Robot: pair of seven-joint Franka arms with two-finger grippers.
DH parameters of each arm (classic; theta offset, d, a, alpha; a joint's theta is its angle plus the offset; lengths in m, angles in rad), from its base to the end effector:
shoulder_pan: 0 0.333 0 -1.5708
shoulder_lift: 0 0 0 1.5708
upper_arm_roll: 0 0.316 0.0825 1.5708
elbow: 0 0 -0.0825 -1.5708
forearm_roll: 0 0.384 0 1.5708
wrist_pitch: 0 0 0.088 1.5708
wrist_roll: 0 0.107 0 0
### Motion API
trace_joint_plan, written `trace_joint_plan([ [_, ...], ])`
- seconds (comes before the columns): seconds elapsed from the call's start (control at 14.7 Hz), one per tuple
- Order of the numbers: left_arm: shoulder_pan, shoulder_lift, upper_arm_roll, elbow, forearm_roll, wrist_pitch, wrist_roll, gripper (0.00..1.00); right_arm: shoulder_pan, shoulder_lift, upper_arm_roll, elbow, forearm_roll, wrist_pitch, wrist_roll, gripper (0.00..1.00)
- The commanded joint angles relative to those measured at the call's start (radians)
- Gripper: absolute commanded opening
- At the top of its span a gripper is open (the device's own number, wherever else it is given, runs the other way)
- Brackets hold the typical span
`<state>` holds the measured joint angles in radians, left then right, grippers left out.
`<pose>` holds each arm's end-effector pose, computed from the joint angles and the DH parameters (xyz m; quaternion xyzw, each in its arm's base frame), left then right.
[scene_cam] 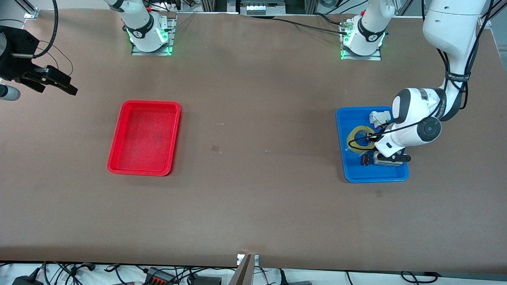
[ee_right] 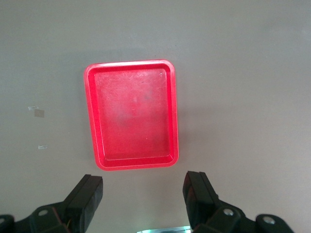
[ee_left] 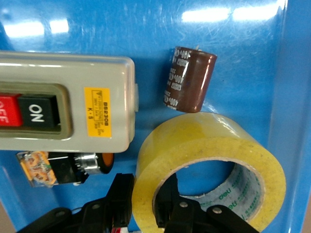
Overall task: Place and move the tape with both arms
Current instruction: 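Lift the tape roll with the left gripper and carry it toward the table middle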
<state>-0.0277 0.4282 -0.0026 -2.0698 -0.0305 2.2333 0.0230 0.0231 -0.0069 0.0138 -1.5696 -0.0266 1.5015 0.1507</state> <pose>0.5594 -0.0179 0.2023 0.9911 -0.0155 -0.1320 0.0107 0.5447 0.0171 0.6230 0.9978 -0.0574 -0.0292 0.0161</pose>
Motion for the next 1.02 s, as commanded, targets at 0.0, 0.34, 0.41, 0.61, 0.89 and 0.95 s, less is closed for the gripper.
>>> trace_joint_plan([
  [0.0, 0.003, -0.067, -0.005, 0.063, -0.017, -0.145, 0.018, 0.22, -0.002, -0.008, 0.003, -0.003, 0.014, -0.003, -0.014, 0.99],
  [0.34, -0.011, -0.125, -0.072, 0.197, -0.020, -0.391, -0.059, 0.22, 0.000, -0.008, 0.003, -0.003, 0.014, -0.003, -0.014, 0.99],
  [0.41, -0.012, -0.125, -0.118, 0.224, -0.020, -0.409, -0.122, 0.22, 0.000, -0.008, 0.003, -0.003, 0.014, -0.004, -0.014, 0.99],
  [0.61, -0.020, -0.109, -0.232, 0.258, -0.019, -0.405, -0.227, 0.22, 0.000, -0.007, 0.003, 0.000, 0.013, -0.001, -0.014, 0.99],
  [0.89, -0.134, -0.042, -0.306, 0.277, -0.020, -0.316, -0.388, 0.22, 0.000, -0.005, 0.003, -0.003, 0.013, 0.000, -0.014, 0.99],
  [0.95, -0.205, -0.014, -0.306, 0.277, -0.017, -0.272, -0.461, 0.22, -0.002, -0.005, 0.003, -0.003, 0.014, 0.002, -0.014, 0.99],
])
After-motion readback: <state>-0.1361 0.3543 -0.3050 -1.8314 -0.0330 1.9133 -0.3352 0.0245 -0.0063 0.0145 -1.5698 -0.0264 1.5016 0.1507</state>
